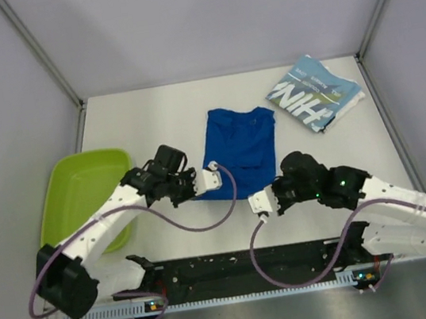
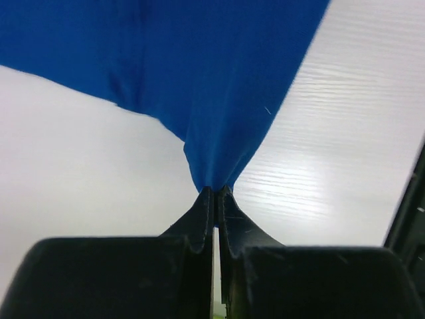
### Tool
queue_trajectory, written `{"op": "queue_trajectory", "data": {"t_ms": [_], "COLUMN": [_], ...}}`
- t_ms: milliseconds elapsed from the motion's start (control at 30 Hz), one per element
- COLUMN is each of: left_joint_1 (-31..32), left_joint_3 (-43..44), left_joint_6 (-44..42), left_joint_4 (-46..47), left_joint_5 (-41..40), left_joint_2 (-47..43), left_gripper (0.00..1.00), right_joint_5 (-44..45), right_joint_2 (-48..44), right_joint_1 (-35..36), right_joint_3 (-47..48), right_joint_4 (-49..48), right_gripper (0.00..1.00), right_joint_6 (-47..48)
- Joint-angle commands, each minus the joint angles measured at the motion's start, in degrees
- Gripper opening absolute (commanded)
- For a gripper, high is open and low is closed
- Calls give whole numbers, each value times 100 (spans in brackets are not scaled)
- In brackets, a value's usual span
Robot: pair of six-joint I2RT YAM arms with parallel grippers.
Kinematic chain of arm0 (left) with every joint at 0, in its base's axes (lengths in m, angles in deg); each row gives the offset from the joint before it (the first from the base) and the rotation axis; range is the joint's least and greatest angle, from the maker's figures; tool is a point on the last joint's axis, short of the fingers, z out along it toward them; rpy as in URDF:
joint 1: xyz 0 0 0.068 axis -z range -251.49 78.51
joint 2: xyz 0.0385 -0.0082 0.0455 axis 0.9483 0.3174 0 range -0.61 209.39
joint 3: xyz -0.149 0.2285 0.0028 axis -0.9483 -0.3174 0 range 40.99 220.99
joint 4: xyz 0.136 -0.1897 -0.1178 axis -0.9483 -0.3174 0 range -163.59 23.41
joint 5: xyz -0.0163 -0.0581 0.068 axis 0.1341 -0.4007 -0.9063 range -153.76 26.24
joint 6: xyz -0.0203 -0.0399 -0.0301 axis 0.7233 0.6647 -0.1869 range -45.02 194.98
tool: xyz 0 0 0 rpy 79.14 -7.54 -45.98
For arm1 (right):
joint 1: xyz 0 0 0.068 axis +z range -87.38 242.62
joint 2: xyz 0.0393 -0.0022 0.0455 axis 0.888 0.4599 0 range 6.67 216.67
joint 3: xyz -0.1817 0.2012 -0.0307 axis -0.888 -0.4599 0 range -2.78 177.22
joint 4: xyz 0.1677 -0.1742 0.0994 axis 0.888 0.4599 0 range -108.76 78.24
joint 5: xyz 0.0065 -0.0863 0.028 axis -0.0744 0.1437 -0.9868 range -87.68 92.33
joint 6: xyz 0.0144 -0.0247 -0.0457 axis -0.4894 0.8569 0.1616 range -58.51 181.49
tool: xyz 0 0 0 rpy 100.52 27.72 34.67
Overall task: Fold and stack the t-shirts
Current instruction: Fold the long partially folded tshirt into a neat square
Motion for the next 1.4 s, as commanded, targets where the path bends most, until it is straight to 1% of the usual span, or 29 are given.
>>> {"op": "queue_trajectory", "data": {"t_ms": [0,100,167,233,300,367,433,467,533,633,700,867,1033,1133,1200,1233,1267,1300,1367], "left_joint_1": [313,305,305,296,278,182,-28,-116,-248,-372,-381,-399,-399,-399,-399,-399,-407,-399,-407], "left_joint_3": [155,586,736,842,1026,1377,1807,1983,2396,3011,3407,4444,5139,5447,5596,5658,5746,5825,6105], "left_joint_6": [-48,328,618,935,1076,1190,1278,1305,1296,1244,1200,1182,1199,1278,1340,1375,1384,1367,1349], "left_joint_4": [-1204,-1268,-996,-531,-126,226,393,438,464,456,421,254,341,429,464,534,630,762,1043], "left_joint_5": [371,303,127,-215,-584,-805,-736,-700,-735,-656,-656,-761,-858,-946,-1025,-1077,-1156,-1270,-1578], "left_joint_2": [-1063,-1302,-1216,-1005,-680,-285,189,496,1059,1850,2351,3582,4374,4804,4989,5112,5183,5236,5280], "left_gripper": [0,0,0,0,0,0,0,0,0,0,0,0,0,1,8,13,20,32,44], "right_joint_5": [-461,-611,-638,-663,-1014,-1217,-1261,-1262,-1244,-1086,-1068,-945,-717,-603,-533,-349,-121,125,774], "right_joint_2": [-694,-879,-783,-599,-405,-230,33,174,621,1281,1703,2433,2996,3294,3540,3707,3848,3980,4069], "right_joint_1": [163,155,32,-379,-1064,-1741,-2268,-2497,-2876,-3263,-3491,-3914,-4064,-4178,-4283,-4319,-4336,-4389,-4442], "right_joint_3": [847,1138,1227,1280,1262,1175,1139,1130,1095,1192,1253,1385,1587,1622,1727,1789,1877,1964,2132], "right_joint_4": [1395,1528,1476,1257,924,371,-130,-429,-729,-870,-1046,-1565,-1574,-1854,-2004,-2101,-2145,-2128,-2110], "right_gripper": [0,0,0,0,0,0,0,0,0,0,0,0,0,0,6,9,13,20,26], "right_joint_6": [-429,-755,-896,-1089,-1194,-1440,-1695,-1818,-1872,-1907,-1986,-2355,-2575,-2881,-3233,-3452,-3671,-3821,-4312]}}
